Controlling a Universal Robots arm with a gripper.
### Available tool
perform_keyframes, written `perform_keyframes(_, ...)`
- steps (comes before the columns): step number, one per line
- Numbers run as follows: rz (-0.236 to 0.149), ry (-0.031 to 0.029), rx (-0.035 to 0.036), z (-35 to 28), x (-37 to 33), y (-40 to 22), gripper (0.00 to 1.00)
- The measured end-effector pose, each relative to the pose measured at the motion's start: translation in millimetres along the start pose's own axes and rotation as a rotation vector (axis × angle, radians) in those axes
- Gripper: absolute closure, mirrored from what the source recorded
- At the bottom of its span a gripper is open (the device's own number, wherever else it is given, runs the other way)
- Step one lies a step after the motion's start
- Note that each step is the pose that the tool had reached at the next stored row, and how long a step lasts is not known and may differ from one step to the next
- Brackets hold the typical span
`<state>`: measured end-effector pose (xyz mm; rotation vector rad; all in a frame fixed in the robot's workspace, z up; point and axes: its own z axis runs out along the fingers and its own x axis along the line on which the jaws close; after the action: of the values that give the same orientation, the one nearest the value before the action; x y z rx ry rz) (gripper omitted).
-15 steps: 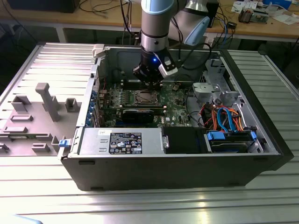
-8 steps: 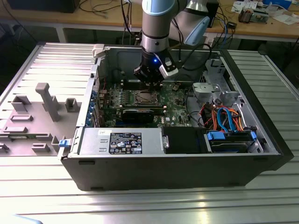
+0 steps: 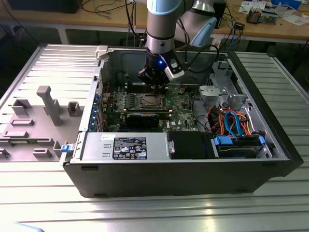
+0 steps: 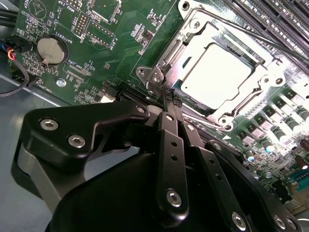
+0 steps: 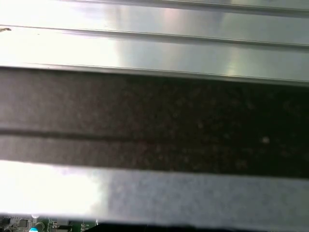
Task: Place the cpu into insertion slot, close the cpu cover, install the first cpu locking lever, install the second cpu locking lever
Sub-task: 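Install the first cpu locking lever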
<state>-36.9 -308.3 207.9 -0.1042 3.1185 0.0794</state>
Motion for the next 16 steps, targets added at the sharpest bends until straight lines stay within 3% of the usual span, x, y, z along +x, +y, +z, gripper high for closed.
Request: perform_keyframes(16,0.0,0.0001,0.0042,0.9,0.0,0.0,0.89)
